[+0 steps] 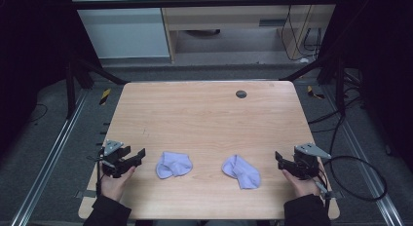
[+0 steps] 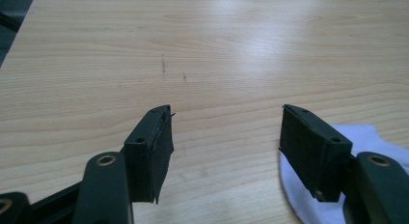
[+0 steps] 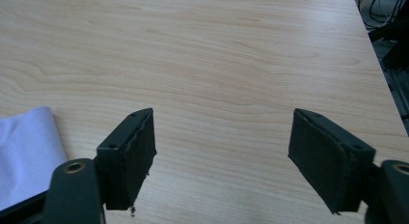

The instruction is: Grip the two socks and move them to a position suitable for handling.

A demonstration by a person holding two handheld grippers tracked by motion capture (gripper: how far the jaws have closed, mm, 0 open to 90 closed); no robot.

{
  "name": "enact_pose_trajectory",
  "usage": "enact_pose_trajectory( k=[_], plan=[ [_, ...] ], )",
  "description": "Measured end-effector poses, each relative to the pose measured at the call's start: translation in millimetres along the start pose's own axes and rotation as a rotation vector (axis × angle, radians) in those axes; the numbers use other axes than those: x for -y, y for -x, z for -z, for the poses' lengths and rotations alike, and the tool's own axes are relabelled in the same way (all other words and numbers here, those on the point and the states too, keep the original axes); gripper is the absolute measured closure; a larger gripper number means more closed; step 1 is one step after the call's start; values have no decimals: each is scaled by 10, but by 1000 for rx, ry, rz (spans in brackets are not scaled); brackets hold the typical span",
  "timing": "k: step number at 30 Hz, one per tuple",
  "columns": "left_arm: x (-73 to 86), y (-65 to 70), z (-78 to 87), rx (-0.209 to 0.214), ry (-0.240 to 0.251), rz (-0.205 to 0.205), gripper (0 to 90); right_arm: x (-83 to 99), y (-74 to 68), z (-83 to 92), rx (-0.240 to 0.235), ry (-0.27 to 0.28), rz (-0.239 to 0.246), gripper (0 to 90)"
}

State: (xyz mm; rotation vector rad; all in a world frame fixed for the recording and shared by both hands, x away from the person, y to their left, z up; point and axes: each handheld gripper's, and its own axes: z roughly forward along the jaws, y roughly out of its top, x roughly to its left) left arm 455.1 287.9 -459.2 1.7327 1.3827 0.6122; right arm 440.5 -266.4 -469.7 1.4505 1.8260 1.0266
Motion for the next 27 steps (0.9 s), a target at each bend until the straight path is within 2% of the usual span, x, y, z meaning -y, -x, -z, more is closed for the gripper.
enact_pose_trajectory(
  k=[3,6,7,10,13,14,17,18,23,24,27],
  plan=[
    [3,59,8,15,1,-3,354,0,-20,9,-10,-4,13,276],
    [5,183,17,44,8,-27,358,-20,-60,51,-23,6,26,314],
    [5,183,17,44,8,-27,359,-20,-60,51,-23,6,26,314],
    [-1,309,7,64,9,-54,360,-47,-129,71,-28,-14,47,337],
    [-7,366,4,77,10,-60,361,-63,-166,78,-37,-13,63,338],
    [-13,390,5,83,8,-66,365,-78,-203,84,-54,-10,74,330],
    [-40,461,8,101,11,-75,371,-92,-251,88,-65,-19,73,318],
    [-64,509,0,105,14,-82,373,-103,-295,86,-80,-25,94,311],
    [-103,624,-45,121,9,-106,383,-141,-376,104,-117,-20,120,321],
    [-121,680,-67,127,7,-115,386,-152,-421,120,-139,-28,140,331],
    [-142,734,-84,136,8,-119,395,-156,-463,133,-155,-34,166,338]
  ],
)
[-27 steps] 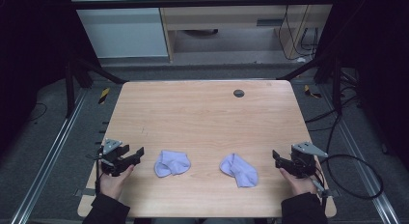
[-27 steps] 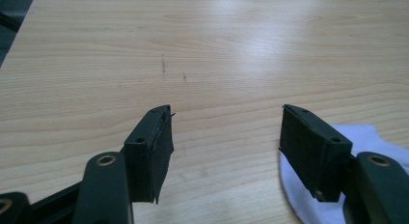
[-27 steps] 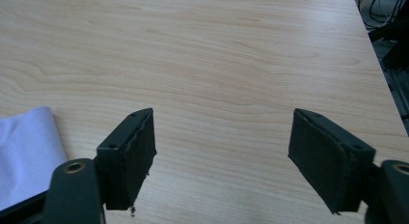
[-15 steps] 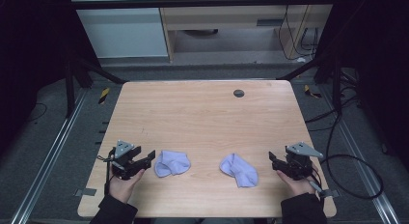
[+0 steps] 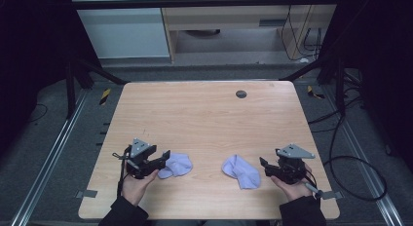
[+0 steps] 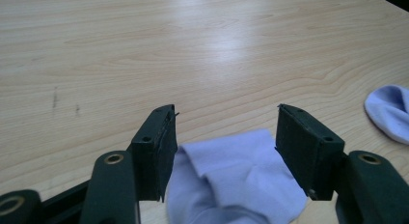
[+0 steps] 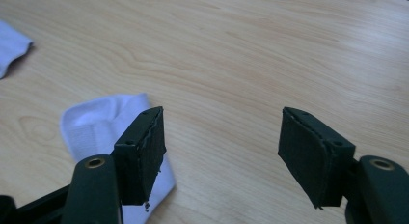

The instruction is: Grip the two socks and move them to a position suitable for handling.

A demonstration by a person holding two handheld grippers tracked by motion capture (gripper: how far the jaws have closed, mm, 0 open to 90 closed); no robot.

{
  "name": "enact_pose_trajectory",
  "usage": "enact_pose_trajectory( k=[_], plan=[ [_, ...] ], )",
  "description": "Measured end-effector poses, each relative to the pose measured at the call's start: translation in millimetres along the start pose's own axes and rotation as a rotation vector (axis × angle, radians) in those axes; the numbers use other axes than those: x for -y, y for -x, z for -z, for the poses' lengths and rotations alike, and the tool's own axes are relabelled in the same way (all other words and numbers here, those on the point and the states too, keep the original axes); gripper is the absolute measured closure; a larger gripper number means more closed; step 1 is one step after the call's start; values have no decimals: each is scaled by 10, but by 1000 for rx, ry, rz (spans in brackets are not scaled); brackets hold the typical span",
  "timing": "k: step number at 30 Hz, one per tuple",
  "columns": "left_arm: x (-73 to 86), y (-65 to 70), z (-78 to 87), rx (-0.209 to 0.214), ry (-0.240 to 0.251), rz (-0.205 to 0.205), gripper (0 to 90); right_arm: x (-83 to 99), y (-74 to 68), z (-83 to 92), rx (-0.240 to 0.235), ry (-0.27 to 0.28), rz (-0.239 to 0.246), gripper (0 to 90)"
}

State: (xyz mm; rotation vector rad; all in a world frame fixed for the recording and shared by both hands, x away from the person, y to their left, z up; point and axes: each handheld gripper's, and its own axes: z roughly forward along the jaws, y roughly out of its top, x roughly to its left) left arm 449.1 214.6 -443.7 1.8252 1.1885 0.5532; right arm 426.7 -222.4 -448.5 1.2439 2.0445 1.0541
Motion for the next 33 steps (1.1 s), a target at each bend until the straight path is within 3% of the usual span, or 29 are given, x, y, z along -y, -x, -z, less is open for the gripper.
enact_pose_trajectory(
  k=[8,15,33],
  plan=[
    [-98,212,-102,26,3,-28,421,-34,-141,30,-35,-4,26,358],
    [-146,390,-214,40,-1,-41,445,-15,-219,27,-60,-16,38,428],
    [-137,741,-430,55,-27,-97,519,113,-345,-18,-137,-70,35,533]
  ],
)
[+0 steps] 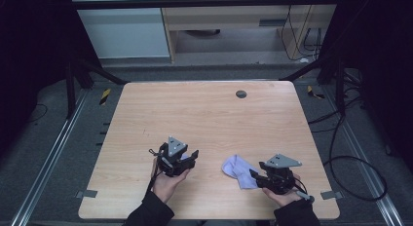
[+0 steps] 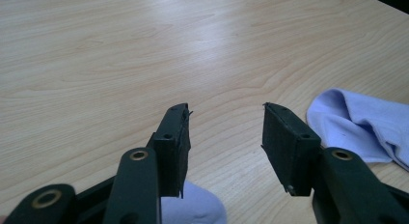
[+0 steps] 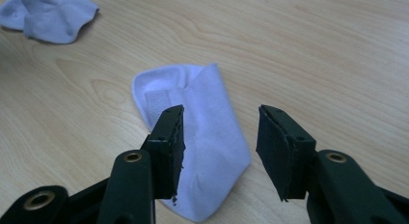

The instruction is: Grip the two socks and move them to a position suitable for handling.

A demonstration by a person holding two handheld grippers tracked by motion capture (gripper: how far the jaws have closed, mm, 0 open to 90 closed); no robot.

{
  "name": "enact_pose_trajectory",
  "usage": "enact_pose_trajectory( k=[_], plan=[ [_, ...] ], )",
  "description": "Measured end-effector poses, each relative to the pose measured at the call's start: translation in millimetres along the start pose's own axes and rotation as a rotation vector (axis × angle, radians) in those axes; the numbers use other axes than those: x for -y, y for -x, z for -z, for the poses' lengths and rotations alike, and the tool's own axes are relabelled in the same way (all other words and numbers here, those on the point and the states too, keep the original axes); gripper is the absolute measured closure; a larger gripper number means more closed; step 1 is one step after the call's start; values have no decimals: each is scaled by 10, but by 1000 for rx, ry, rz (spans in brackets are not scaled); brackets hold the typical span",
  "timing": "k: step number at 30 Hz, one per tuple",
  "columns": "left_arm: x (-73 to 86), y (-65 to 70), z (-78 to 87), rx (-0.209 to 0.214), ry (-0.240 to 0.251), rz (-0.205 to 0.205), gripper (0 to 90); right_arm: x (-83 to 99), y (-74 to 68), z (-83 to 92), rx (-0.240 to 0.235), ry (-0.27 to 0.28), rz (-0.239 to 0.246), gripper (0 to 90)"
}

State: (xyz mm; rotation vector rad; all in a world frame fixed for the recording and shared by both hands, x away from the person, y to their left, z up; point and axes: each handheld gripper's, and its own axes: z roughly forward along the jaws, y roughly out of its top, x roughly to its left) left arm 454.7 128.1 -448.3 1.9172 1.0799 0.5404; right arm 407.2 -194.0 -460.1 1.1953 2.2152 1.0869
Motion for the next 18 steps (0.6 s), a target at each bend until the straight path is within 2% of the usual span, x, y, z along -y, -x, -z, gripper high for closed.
enact_pose_trajectory(
  k=[18],
  plan=[
    [27,365,-257,47,-45,-51,562,106,-145,-70,-78,-33,2,589]
  ],
)
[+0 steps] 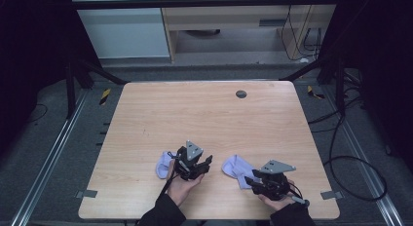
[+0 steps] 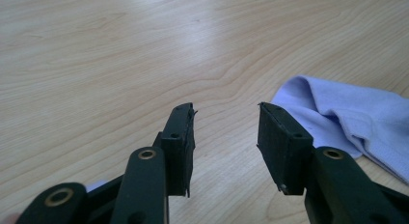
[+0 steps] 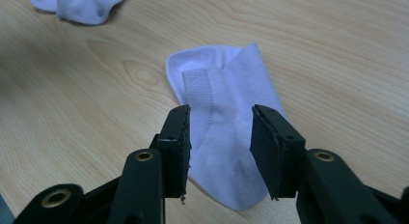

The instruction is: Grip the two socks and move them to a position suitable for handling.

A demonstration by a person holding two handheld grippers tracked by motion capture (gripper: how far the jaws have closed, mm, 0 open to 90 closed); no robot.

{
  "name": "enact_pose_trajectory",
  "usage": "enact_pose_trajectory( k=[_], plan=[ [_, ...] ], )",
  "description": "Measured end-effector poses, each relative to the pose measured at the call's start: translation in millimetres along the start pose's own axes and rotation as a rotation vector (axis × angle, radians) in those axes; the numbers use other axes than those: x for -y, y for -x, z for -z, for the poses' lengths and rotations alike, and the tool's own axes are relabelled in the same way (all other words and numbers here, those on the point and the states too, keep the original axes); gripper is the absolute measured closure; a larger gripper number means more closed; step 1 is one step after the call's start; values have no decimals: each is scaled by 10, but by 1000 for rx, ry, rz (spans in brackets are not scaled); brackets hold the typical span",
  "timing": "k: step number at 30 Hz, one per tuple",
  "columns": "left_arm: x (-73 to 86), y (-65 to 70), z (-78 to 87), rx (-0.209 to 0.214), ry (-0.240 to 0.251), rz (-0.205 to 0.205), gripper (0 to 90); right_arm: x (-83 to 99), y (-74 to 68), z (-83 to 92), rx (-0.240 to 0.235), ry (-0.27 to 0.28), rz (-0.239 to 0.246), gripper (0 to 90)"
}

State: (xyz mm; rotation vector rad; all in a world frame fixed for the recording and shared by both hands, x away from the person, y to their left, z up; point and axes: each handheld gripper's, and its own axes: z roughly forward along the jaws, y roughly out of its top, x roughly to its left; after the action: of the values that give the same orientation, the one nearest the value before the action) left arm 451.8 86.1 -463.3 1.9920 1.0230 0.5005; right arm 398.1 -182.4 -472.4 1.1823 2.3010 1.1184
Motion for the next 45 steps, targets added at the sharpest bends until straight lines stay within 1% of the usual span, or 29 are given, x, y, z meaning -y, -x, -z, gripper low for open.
enact_pose_trajectory(
  k=[1,2,6,7,13,16,23,26,28,33,35,36,37,39,40,43,44,45],
  plan=[
    [0,0,0,0,0,0,565,0,0,0,0,0,0,589],
    [2,37,-35,5,-6,-6,567,10,-16,-22,-4,-10,4,593],
    [3,90,-92,11,-15,-11,572,23,-40,-51,-15,-24,6,598],
    [3,98,-106,11,-14,-14,576,29,-46,-70,-21,-29,15,601],
    [21,169,-225,17,-34,-19,585,39,-64,-115,-36,-41,11,610],
    [30,227,-300,20,-54,-34,588,52,-75,-151,-45,-54,16,612],
    [38,311,-412,36,-70,-36,600,56,-114,-192,-57,-63,28,616],
    [50,344,-469,40,-84,-37,617,71,-125,-222,-60,-83,28,623],
    [58,358,-494,41,-94,-38,621,75,-124,-228,-61,-84,32,625],
    [71,370,-526,37,-108,-43,676,85,-135,-249,-65,-98,37,638],
    [73,368,-531,41,-111,-40,688,92,-130,-259,-65,-101,40,649],
    [75,371,-536,41,-112,-44,714,98,-125,-266,-62,-110,43,663],
    [75,371,-536,41,-112,-44,727,98,-125,-266,-62,-110,43,663],
    [79,380,-542,47,-114,-41,757,99,-121,-270,-64,-112,43,690],
    [81,383,-546,48,-115,-42,757,99,-121,-270,-64,-112,43,690],
    [82,395,-548,55,-117,-42,810,98,-118,-271,-58,-117,49,758],
    [83,400,-549,57,-119,-42,835,94,-116,-270,-51,-122,45,802],
    [83,400,-549,57,-119,-42,848,92,-110,-271,-49,-123,44,816]
  ],
)
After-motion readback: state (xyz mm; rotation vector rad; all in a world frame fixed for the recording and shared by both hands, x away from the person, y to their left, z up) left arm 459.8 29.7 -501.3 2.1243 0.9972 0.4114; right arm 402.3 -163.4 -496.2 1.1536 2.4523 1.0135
